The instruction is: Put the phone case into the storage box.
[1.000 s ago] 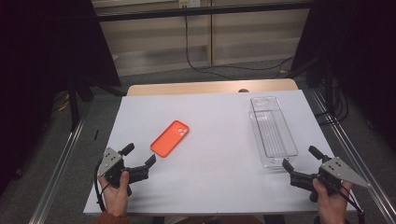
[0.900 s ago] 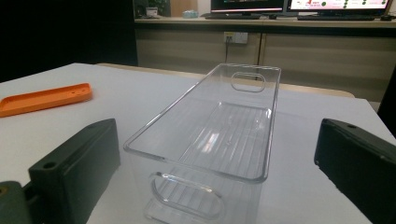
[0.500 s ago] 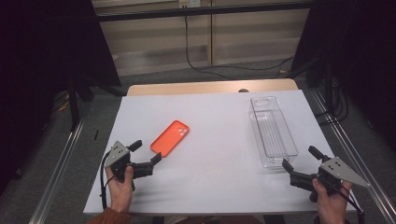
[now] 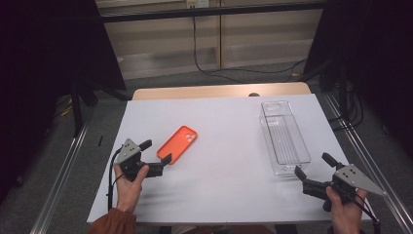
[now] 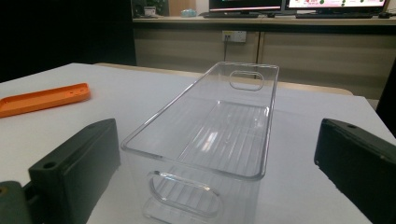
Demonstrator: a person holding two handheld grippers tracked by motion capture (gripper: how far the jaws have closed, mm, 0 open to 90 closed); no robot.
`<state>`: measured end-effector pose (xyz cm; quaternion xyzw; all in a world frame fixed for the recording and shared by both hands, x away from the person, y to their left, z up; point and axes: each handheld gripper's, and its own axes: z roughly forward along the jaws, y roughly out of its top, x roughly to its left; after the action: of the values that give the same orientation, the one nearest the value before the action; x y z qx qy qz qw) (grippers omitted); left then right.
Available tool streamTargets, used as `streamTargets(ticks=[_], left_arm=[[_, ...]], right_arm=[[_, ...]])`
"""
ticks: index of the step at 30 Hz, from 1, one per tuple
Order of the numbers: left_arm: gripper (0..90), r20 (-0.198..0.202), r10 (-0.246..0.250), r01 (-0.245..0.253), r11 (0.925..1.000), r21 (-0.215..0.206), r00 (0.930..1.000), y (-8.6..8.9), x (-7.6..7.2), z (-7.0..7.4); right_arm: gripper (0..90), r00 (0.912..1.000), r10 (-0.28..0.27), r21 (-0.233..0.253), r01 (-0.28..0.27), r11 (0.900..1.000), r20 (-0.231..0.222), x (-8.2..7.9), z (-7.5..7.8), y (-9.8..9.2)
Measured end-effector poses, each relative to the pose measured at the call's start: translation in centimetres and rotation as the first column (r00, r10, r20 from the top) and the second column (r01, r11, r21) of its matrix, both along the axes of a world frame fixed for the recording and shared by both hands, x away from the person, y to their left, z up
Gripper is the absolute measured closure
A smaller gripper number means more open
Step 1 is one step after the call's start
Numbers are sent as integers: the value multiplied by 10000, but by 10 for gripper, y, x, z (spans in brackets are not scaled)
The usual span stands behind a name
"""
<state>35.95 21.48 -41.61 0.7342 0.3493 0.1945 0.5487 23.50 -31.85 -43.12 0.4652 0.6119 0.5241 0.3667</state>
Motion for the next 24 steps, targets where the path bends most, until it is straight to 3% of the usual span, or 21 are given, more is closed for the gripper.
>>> streamTargets(ticks=[7, 10, 12, 17, 19, 24], left_arm=[[27, 17, -34, 34, 9998, 198, 10000, -2, 7, 5], [21, 17, -108, 108, 9998, -156, 9999, -3, 10, 10], [21, 40, -65, 65, 10000, 31, 10000, -4, 12, 13], [24, -384, -63, 64, 10000, 12, 9992, -7, 20, 13], [25, -475, -4, 18, 9996, 286, 9989, -8, 23, 10], [41, -753, 13, 23, 9988, 482, 9972, -11, 30, 11]], right_arm=[[0, 10000, 16, -110, -16, 9999, 6, -2, 1, 1], [0, 10000, 62, -140, -61, 9999, 26, -1, 1, 2], [0, 10000, 61, -141, -61, 9999, 32, -1, 1, 2], [0, 10000, 99, -132, -99, 9999, 12, -1, 1, 1], [0, 9999, 102, -126, -102, 9999, 7, -1, 1, 1], [0, 9999, 119, -116, -119, 9999, 26, -1, 1, 2]])
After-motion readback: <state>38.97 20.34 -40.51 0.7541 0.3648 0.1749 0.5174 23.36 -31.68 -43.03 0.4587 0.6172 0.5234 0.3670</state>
